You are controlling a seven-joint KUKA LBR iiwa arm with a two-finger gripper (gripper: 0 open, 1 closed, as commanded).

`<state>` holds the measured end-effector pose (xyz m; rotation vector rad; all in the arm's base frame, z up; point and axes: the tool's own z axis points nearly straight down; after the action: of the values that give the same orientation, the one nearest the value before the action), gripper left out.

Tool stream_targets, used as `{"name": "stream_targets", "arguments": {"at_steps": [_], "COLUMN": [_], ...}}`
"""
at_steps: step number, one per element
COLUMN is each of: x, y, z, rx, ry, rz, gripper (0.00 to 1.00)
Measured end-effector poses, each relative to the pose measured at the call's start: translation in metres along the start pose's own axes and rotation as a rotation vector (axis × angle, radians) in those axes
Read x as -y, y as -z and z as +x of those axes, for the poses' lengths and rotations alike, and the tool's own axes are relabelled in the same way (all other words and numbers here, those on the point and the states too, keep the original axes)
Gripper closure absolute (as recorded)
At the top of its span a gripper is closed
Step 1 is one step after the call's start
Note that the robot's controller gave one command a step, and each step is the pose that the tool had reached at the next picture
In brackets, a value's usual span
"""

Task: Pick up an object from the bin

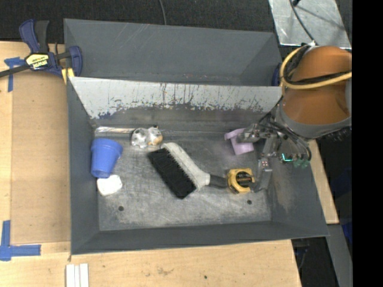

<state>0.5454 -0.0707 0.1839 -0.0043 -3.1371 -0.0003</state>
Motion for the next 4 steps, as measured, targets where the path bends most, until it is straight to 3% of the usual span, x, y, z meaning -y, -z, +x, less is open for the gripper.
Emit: {"name": "stream_targets", "arguments": {"at_steps": [1, 2, 3, 4], "x": [0.000, 0.002, 0.020, 0.032], "y": [0.004, -0.024, -0.083, -0.108], "z": [-0.002, 0.003, -0.001, 0.010], "rx": [0.008, 0.013, 0.013, 0.011], "ry": [0.002, 0.086, 0.180, -0.128], "rz": [0.001, 0.002, 0.003, -0.001], "gripper": [0.00, 0.00, 0.00, 1.00]}}
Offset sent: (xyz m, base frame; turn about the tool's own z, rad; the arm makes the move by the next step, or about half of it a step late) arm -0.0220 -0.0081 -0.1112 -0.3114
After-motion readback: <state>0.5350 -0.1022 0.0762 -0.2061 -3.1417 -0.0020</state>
